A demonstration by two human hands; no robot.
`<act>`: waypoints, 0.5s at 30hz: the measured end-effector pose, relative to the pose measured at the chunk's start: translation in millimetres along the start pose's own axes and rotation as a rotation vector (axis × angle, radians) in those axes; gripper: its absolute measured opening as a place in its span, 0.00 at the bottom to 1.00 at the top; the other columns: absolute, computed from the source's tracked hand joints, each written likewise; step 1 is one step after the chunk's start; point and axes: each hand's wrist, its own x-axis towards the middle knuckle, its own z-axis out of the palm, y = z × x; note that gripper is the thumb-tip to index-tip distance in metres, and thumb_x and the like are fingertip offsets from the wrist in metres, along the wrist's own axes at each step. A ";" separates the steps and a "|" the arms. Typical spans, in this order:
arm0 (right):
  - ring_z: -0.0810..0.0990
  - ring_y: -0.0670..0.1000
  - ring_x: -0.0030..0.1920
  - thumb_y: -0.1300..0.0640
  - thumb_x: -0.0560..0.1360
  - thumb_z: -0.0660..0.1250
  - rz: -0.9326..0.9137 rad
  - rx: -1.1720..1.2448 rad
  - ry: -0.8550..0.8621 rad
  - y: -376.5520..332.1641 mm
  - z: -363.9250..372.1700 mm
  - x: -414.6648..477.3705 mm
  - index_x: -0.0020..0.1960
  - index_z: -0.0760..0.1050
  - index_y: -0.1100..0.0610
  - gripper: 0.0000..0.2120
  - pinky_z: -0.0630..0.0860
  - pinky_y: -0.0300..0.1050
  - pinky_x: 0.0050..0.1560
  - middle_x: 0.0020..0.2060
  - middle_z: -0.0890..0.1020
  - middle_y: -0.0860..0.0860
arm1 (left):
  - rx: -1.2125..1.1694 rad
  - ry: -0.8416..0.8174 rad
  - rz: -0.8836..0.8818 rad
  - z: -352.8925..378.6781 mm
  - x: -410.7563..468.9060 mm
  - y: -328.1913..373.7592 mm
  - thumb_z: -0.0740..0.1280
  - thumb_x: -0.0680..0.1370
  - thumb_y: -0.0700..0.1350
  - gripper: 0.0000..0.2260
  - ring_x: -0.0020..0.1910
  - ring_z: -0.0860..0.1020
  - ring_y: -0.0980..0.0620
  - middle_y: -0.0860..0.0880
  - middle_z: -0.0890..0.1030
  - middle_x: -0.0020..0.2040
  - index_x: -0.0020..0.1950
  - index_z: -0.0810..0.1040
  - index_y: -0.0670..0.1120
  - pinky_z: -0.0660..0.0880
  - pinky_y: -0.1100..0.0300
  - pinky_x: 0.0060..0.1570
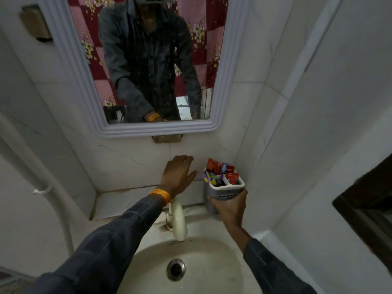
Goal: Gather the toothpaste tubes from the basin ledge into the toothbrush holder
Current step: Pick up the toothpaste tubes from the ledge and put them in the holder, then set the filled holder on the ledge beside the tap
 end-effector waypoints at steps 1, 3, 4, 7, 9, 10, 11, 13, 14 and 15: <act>0.79 0.56 0.65 0.57 0.53 0.90 -0.006 0.005 0.013 -3.9 1.8 9.9 0.74 0.66 0.59 0.55 0.76 0.46 0.63 0.67 0.78 0.56 | 0.000 -0.001 -0.017 1.0 2.9 -3.4 0.63 0.79 0.54 0.22 0.66 0.72 0.42 0.43 0.75 0.68 0.70 0.71 0.45 0.71 0.49 0.61; 0.78 0.56 0.66 0.59 0.53 0.89 -0.015 0.009 0.025 -6.9 7.0 28.4 0.75 0.66 0.59 0.55 0.74 0.44 0.63 0.67 0.78 0.56 | 0.011 -0.026 -0.055 3.6 9.9 -10.3 0.62 0.80 0.55 0.23 0.68 0.71 0.42 0.43 0.73 0.70 0.72 0.69 0.46 0.69 0.49 0.63; 0.78 0.56 0.66 0.59 0.53 0.89 -0.015 0.006 0.024 -7.0 9.5 34.9 0.75 0.65 0.58 0.56 0.74 0.45 0.64 0.68 0.77 0.56 | 0.019 -0.045 -0.069 5.4 12.8 -13.3 0.61 0.80 0.55 0.23 0.69 0.71 0.42 0.43 0.72 0.71 0.73 0.68 0.46 0.68 0.49 0.64; 0.78 0.57 0.67 0.51 0.51 0.87 -0.026 -0.021 0.025 5.6 14.7 44.1 0.75 0.64 0.56 0.58 0.77 0.55 0.67 0.68 0.77 0.56 | 0.033 -0.077 -0.087 12.3 17.7 -19.6 0.59 0.81 0.55 0.23 0.70 0.69 0.43 0.43 0.71 0.72 0.74 0.67 0.46 0.67 0.49 0.66; 0.77 0.58 0.68 0.52 0.51 0.88 -0.015 -0.029 0.023 16.3 16.9 44.9 0.76 0.63 0.56 0.59 0.77 0.59 0.68 0.69 0.76 0.56 | 0.033 -0.081 -0.090 19.4 18.6 -22.5 0.59 0.81 0.55 0.23 0.70 0.70 0.43 0.43 0.71 0.72 0.73 0.67 0.46 0.67 0.49 0.66; 0.77 0.58 0.68 0.55 0.52 0.89 -0.005 -0.029 0.023 19.6 17.6 44.4 0.76 0.62 0.57 0.59 0.77 0.59 0.68 0.69 0.76 0.56 | 0.037 -0.088 -0.089 21.8 18.3 -23.2 0.59 0.81 0.55 0.23 0.69 0.70 0.43 0.43 0.72 0.72 0.73 0.67 0.46 0.68 0.49 0.65; 0.77 0.58 0.68 0.57 0.53 0.89 -0.003 -0.027 0.022 23.8 18.9 45.6 0.76 0.62 0.57 0.59 0.77 0.58 0.68 0.69 0.76 0.56 | 0.042 -0.088 -0.086 24.7 18.4 -24.2 0.59 0.81 0.55 0.23 0.69 0.70 0.43 0.43 0.72 0.71 0.73 0.68 0.46 0.68 0.49 0.65; 0.77 0.57 0.67 0.60 0.54 0.89 0.005 -0.025 0.010 27.7 20.7 47.6 0.76 0.62 0.59 0.58 0.77 0.53 0.67 0.68 0.76 0.56 | 0.044 -0.083 -0.088 28.7 18.6 -24.2 0.59 0.81 0.55 0.23 0.69 0.71 0.43 0.43 0.72 0.71 0.73 0.68 0.45 0.68 0.49 0.65; 0.78 0.56 0.66 0.61 0.55 0.89 0.022 -0.021 0.006 26.2 20.8 47.6 0.76 0.62 0.60 0.57 0.77 0.50 0.64 0.67 0.76 0.55 | 0.040 -0.084 -0.095 28.3 18.0 -22.0 0.59 0.81 0.54 0.22 0.68 0.71 0.42 0.43 0.72 0.71 0.73 0.68 0.45 0.69 0.49 0.65; 0.78 0.55 0.64 0.63 0.55 0.88 0.027 -0.013 0.002 27.7 21.2 49.3 0.75 0.63 0.61 0.55 0.76 0.46 0.62 0.65 0.76 0.54 | 0.038 -0.078 -0.095 29.4 17.4 -20.9 0.59 0.81 0.54 0.23 0.68 0.71 0.42 0.43 0.72 0.71 0.73 0.68 0.45 0.69 0.49 0.65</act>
